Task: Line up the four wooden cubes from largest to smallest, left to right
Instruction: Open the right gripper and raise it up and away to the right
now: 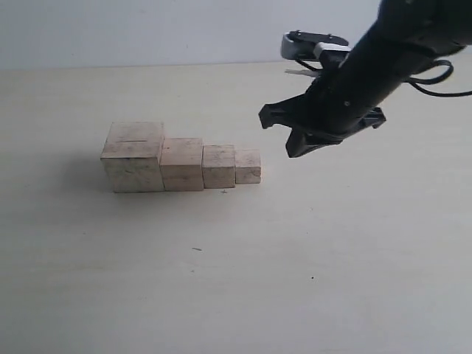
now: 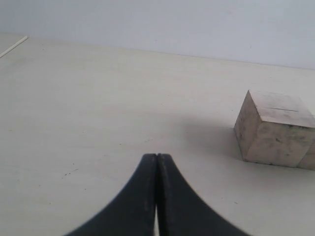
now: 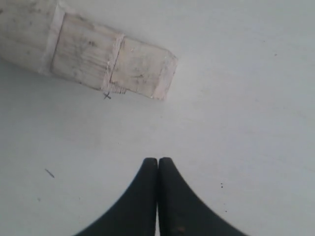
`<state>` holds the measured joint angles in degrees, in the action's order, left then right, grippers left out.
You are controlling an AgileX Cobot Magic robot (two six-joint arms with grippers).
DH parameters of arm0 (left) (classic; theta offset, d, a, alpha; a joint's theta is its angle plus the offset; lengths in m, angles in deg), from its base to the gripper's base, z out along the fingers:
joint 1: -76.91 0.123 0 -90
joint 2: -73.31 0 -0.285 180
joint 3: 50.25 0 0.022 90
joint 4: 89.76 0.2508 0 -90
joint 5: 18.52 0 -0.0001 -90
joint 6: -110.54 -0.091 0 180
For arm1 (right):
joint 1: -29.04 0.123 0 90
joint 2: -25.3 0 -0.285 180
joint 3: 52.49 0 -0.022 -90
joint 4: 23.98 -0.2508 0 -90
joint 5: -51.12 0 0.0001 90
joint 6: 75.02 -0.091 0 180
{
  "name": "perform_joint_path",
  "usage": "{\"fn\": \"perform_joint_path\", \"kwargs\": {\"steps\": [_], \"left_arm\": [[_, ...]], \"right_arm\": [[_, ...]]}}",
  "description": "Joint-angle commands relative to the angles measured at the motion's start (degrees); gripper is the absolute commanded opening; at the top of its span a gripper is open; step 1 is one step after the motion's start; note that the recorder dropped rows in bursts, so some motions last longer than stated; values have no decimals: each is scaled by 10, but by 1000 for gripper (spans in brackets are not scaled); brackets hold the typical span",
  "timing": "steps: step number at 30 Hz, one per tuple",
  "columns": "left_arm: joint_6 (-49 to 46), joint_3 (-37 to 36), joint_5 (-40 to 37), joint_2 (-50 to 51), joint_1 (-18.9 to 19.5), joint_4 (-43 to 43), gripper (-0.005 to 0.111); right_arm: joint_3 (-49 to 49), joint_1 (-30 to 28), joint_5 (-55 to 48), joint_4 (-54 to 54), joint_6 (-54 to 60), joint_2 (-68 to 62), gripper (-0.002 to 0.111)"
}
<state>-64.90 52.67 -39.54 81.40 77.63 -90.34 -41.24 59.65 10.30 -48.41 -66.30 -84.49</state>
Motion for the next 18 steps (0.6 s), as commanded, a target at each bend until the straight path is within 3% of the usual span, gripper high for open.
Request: {"fn": "perform_joint_path", "kwargs": {"steps": [1,8,18], "left_arm": [[2,-1,7,-3,-3,0,0],[2,-1,7,-3,-3,0,0],[2,-1,7,-3,-3,0,0]], "right_arm": [[120,0,153,-30,19,96,0],[209,0,193,-29,44,224,0],[213,0,166,-29,48,358,0]]}}
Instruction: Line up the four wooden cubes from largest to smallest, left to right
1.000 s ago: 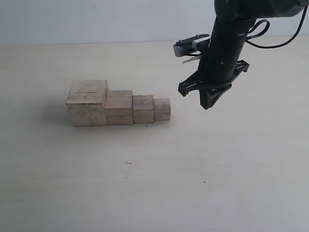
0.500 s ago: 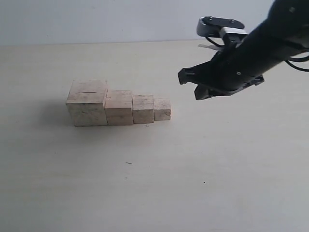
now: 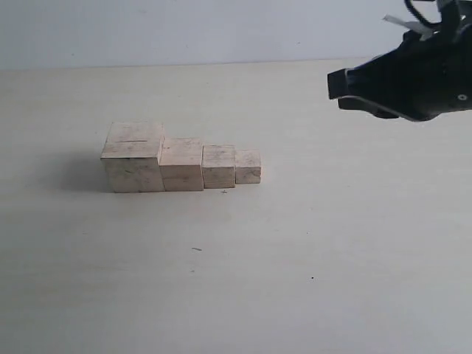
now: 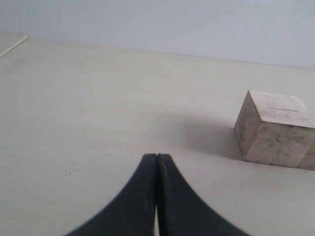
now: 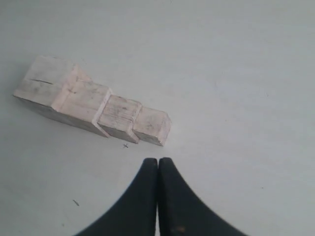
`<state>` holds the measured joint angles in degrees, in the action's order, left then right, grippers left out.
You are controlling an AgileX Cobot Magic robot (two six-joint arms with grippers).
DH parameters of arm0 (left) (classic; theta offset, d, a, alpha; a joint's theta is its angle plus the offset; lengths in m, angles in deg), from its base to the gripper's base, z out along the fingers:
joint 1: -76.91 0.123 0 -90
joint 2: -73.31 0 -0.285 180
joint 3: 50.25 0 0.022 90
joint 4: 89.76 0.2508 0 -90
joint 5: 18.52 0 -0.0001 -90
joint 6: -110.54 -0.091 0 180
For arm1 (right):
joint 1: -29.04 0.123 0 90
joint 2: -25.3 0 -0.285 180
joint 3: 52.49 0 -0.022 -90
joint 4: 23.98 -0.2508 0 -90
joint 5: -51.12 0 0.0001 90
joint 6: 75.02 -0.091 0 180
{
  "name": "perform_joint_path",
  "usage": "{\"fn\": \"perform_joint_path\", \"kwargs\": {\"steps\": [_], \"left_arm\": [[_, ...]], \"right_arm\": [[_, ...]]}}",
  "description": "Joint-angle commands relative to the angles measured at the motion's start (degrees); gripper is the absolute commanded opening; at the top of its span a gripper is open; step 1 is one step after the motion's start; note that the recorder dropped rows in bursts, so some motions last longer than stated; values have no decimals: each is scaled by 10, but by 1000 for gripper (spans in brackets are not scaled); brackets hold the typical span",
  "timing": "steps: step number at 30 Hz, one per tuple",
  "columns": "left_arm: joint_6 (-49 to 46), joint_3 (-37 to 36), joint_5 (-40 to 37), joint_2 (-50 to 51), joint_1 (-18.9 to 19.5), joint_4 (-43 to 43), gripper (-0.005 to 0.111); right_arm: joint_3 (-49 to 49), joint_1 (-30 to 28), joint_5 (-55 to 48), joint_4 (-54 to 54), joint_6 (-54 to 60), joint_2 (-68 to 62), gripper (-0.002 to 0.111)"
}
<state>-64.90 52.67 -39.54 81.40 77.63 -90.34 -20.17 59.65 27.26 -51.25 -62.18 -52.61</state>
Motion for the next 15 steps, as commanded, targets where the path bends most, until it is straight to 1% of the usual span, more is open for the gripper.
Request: {"fn": "perform_joint_path", "kwargs": {"steps": [1,7,12,15], "left_arm": [[2,-1,7,-3,-3,0,0],[2,-1,7,-3,-3,0,0],[2,-1,7,-3,-3,0,0],[2,-1,7,-3,-3,0,0]], "right_arm": [[3,0,-4,-1,7,46,0],[3,0,-3,-1,7,80,0],[3,0,10,-1,7,83,0],[3,0,47,9,7,105,0]]}}
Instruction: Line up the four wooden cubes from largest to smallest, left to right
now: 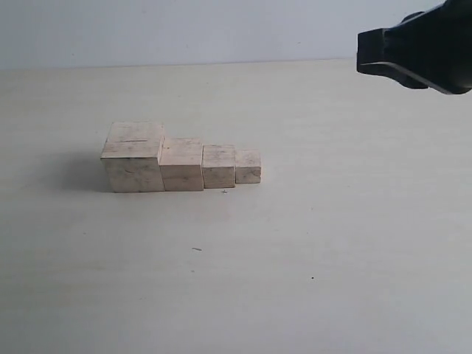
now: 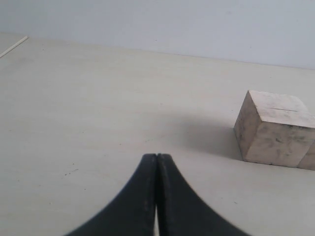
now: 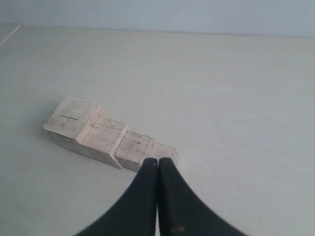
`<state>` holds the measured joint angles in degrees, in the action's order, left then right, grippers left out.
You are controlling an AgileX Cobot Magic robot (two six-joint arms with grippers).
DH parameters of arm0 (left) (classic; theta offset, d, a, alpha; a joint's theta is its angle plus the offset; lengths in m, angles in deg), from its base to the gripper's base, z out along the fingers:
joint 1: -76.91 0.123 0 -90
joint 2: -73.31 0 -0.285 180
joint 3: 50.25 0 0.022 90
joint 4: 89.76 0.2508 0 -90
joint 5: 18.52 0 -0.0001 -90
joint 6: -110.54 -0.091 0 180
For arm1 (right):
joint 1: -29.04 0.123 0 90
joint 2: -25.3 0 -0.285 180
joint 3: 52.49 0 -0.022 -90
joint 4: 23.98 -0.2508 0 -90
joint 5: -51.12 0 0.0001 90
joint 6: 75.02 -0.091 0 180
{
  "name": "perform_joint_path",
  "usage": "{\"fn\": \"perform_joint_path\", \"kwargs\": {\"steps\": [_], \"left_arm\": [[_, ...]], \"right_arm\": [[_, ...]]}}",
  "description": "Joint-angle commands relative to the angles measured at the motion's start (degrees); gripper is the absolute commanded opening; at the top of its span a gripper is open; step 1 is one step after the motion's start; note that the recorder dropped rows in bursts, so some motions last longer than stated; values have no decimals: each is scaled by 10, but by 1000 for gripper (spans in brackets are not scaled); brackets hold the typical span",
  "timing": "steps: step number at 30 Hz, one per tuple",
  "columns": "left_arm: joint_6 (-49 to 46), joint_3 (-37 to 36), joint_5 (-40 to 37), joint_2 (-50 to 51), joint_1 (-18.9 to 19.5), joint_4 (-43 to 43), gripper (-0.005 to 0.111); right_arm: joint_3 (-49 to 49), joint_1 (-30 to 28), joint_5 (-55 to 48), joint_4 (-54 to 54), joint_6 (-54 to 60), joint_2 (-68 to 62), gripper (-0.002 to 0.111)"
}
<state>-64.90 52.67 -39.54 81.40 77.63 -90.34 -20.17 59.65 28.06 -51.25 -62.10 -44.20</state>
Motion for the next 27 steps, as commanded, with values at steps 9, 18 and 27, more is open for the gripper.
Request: {"fn": "perform_joint_path", "kwargs": {"steps": [9,18,27], "left_arm": [[2,-1,7,-3,-3,0,0],[2,-1,7,-3,-3,0,0],[2,-1,7,-3,-3,0,0]], "right_arm": [[6,-10,126,10,11,166,0],[116,-125,71,53,11,279,0],[260,-177,144,111,10,460,0]]}}
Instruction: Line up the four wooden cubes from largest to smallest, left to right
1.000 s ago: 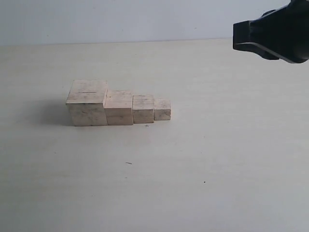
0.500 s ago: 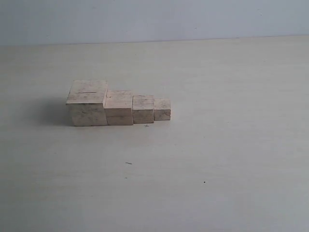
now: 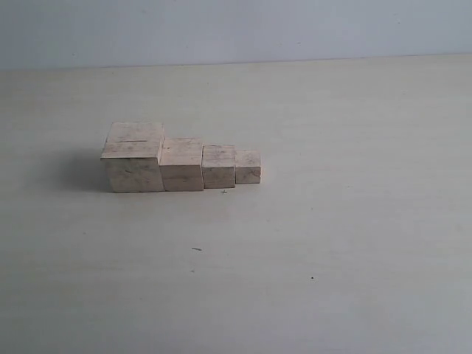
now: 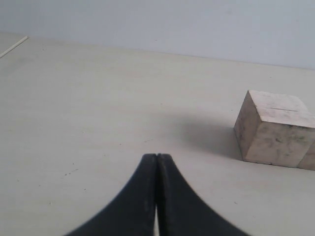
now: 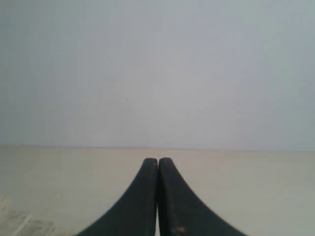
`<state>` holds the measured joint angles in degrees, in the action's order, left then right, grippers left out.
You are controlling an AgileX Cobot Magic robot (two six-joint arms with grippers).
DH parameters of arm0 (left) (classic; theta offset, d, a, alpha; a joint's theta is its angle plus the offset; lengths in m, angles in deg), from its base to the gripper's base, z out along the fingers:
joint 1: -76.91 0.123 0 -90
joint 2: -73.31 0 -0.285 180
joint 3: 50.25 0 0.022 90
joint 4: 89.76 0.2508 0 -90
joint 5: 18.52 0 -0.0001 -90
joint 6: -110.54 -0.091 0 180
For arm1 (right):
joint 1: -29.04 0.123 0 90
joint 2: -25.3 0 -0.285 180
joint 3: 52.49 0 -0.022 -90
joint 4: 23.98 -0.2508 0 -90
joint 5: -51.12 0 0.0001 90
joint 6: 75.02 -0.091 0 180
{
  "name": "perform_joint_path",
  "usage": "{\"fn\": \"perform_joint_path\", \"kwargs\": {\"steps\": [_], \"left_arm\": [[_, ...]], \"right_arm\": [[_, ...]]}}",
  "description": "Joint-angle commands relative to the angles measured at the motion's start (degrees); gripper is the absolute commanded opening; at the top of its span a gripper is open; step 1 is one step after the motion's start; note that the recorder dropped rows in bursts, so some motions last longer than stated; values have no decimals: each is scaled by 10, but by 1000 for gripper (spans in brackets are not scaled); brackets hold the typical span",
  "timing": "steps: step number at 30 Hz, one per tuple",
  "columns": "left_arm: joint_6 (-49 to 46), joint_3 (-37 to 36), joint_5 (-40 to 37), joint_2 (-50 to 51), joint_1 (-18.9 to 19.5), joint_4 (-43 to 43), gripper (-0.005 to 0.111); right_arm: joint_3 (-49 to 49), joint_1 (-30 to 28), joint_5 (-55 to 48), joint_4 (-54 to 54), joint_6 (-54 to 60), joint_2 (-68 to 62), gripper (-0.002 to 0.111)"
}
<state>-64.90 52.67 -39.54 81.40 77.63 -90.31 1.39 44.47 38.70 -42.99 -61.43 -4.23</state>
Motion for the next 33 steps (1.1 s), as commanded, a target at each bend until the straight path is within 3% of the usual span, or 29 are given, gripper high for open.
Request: {"fn": "perform_joint_path", "kwargs": {"steps": [1,12,28,33], "left_arm": [[2,-1,7,-3,-3,0,0],[2,-1,7,-3,-3,0,0],[2,-1,7,-3,-3,0,0],[2,-1,7,-3,-3,0,0]], "right_arm": [[54,-35,37,31,3,74,0],[195,-158,61,32,2,151,0],[233,-163,87,32,-3,212,0],[233,-162,95,47,-58,217,0]]}}
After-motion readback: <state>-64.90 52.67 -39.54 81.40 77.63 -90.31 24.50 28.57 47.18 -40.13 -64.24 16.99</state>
